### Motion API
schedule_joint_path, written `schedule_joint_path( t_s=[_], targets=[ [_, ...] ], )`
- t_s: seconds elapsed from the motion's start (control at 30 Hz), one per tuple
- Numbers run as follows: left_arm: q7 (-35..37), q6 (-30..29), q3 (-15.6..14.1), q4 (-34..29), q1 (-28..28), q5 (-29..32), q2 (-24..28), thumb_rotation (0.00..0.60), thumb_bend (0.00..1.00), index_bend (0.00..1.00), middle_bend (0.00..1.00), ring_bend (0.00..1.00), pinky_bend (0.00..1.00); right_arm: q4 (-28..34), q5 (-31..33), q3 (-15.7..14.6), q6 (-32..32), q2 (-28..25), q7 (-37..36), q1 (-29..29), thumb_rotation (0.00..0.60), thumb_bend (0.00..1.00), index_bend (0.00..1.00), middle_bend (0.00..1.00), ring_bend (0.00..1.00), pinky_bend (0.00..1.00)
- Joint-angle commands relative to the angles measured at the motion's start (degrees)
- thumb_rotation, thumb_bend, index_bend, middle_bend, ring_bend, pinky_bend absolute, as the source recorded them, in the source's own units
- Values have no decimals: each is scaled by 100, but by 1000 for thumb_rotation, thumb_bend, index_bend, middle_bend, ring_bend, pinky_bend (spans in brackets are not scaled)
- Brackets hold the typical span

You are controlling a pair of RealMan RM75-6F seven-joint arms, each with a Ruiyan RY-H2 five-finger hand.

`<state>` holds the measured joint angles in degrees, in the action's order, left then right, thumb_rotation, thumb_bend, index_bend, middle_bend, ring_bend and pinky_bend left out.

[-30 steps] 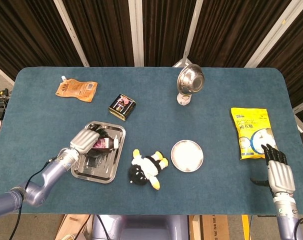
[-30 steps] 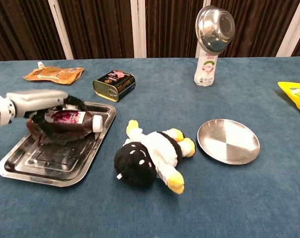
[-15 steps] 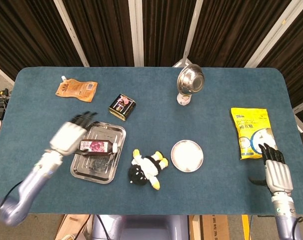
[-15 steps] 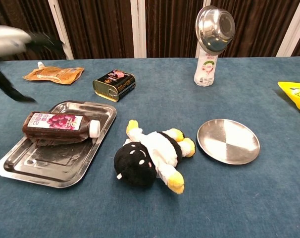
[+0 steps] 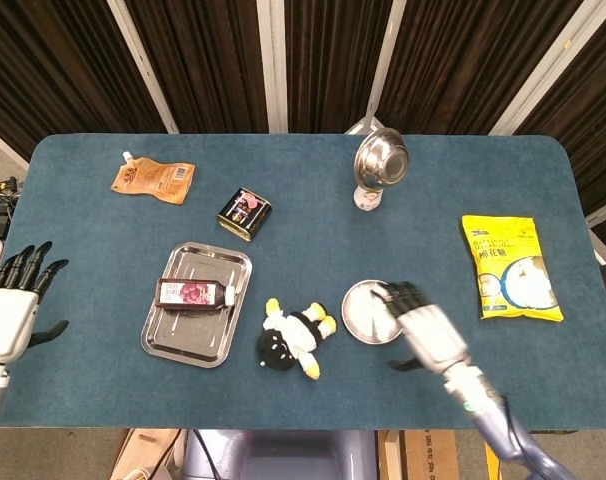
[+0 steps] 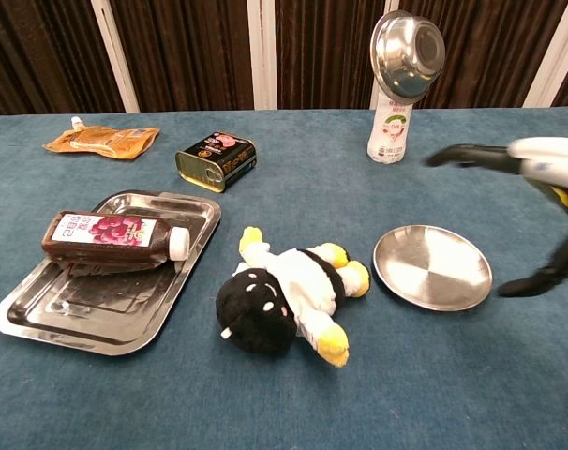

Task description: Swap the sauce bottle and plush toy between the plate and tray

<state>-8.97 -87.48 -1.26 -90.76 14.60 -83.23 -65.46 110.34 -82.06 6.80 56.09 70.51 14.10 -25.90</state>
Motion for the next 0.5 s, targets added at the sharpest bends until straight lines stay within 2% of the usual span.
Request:
schedule_joint_path(
  t_s=[0.03, 0.23, 0.5],
  targets=[
    [179, 5, -52, 231, -115, -108, -171, 600, 147, 177, 0, 0, 100, 471, 73, 51, -551, 209, 461, -477, 600, 16, 67, 1, 0, 0],
    [207, -43, 1, 469, -225, -156, -350, 600, 151, 168, 0, 0, 100, 581, 719, 70, -975, 687, 1109, -967, 600, 17, 67, 3, 0, 0],
    [286, -150, 80, 563, -324, -274, -382, 600, 151, 163, 0, 0, 100, 303, 1449, 93, -1032, 1373, 1590, -1432, 600, 16, 67, 12, 0, 0]
  ],
)
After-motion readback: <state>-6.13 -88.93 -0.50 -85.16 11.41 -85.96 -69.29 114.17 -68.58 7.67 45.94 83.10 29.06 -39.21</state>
